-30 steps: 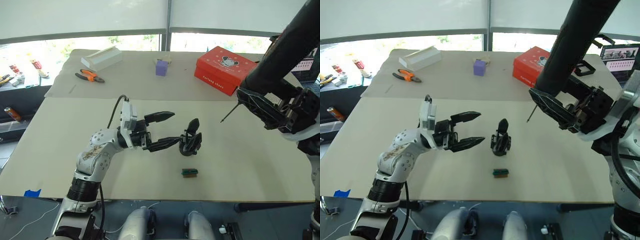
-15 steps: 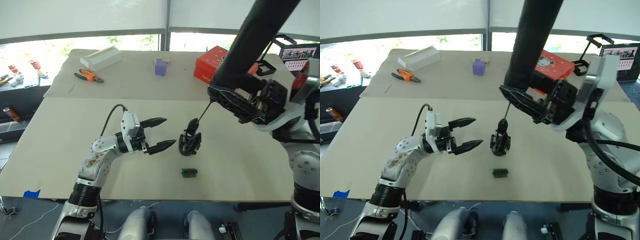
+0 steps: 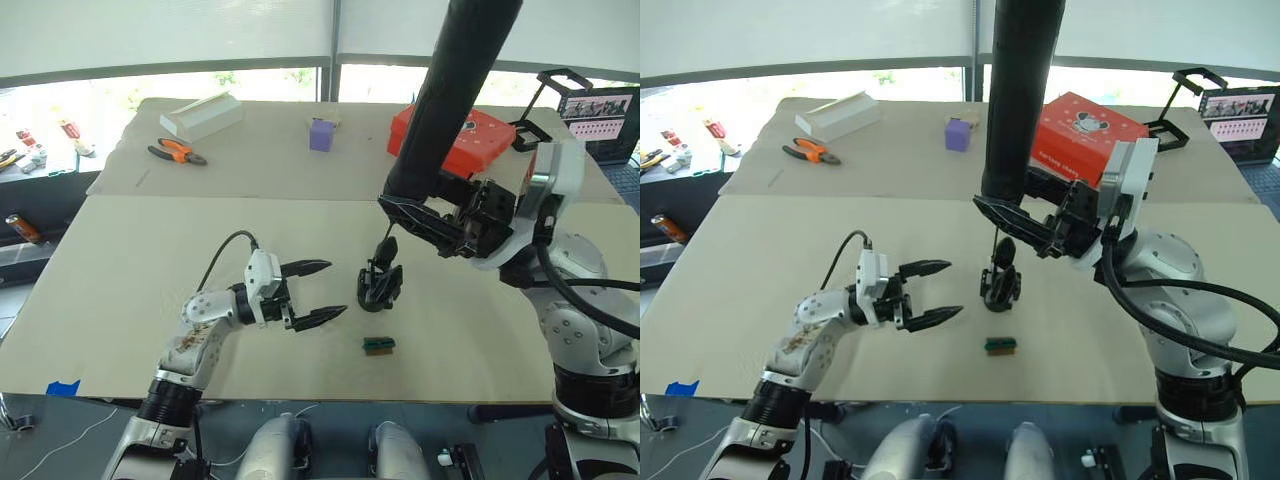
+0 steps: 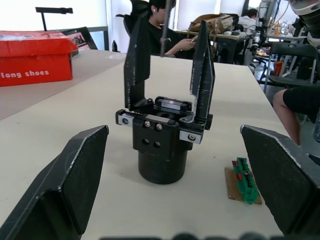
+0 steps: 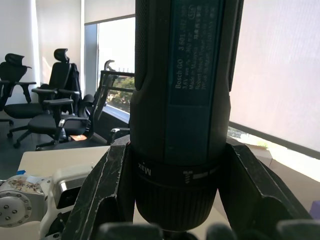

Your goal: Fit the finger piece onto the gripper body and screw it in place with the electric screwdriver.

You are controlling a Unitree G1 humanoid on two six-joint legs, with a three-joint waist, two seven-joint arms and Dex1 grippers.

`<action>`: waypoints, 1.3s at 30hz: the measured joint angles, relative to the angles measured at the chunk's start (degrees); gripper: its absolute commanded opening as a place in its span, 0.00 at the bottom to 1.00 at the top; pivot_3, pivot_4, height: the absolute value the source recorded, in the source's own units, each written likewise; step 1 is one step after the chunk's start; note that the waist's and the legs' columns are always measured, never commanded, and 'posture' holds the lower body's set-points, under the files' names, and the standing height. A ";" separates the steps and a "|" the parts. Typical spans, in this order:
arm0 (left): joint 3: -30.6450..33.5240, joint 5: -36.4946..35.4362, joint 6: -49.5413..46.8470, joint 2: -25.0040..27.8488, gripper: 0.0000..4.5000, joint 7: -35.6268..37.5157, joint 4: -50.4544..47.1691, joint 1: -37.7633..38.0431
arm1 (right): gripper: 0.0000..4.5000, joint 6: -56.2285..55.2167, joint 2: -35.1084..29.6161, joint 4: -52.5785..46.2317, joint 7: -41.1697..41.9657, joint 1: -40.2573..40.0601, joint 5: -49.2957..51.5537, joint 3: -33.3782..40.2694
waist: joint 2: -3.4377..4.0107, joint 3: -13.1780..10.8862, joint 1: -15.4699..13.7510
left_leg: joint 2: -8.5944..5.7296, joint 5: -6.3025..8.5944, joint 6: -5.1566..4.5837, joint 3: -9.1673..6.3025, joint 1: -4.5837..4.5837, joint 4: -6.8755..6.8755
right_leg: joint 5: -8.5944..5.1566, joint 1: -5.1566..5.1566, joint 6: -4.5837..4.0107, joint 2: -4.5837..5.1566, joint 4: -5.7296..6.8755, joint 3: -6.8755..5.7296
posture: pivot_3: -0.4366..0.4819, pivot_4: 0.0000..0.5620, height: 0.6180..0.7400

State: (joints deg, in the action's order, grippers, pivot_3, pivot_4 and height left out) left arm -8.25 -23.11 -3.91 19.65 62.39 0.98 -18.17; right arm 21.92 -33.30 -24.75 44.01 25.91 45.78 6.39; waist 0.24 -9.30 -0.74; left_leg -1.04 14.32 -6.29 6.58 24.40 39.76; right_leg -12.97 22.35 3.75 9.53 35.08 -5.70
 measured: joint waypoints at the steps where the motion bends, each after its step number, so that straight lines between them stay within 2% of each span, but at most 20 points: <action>1: -0.29 0.53 0.00 -0.14 1.00 -0.17 0.00 0.00 | 0.43 0.00 0.05 0.25 0.76 -0.01 -0.25 -0.19 | 0.00 0.00 0.03 | 0.00 0.00 0.00 0.00 0.00 0.00 | 0.00 0.00 0.00 -0.01 0.00 0.00 | 0.48 0.27 1.00; 17: -2.39 4.08 1.76 -1.31 1.00 -0.92 2.23 -0.09 | 0.43 -0.03 1.21 3.42 5.83 -1.99 -2.83 -1.27 | 0.00 0.00 0.00 | 0.01 0.00 0.00 -0.01 0.00 -0.01 | 0.00 0.01 0.00 0.02 -0.01 0.00 | 0.48 0.27 1.00; 39: -3.20 4.90 -0.18 -1.87 1.00 -2.50 0.49 -0.23 | 0.43 -0.03 2.33 4.22 7.08 -3.93 -4.12 -1.34 | 0.00 0.00 0.01 | 0.01 0.01 0.01 -0.01 0.00 -0.02 | 0.00 0.03 0.00 0.03 -0.01 0.01 | 0.48 0.27 1.00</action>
State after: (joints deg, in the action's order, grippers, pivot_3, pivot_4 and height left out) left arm -11.45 -18.21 -4.09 17.78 59.89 1.46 -18.40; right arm 21.89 -30.98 -20.53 51.08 21.99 41.66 5.05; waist 0.24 -9.31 -0.73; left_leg -1.02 14.32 -6.28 6.57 24.40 39.75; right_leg -12.97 22.37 3.74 9.57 35.07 -5.69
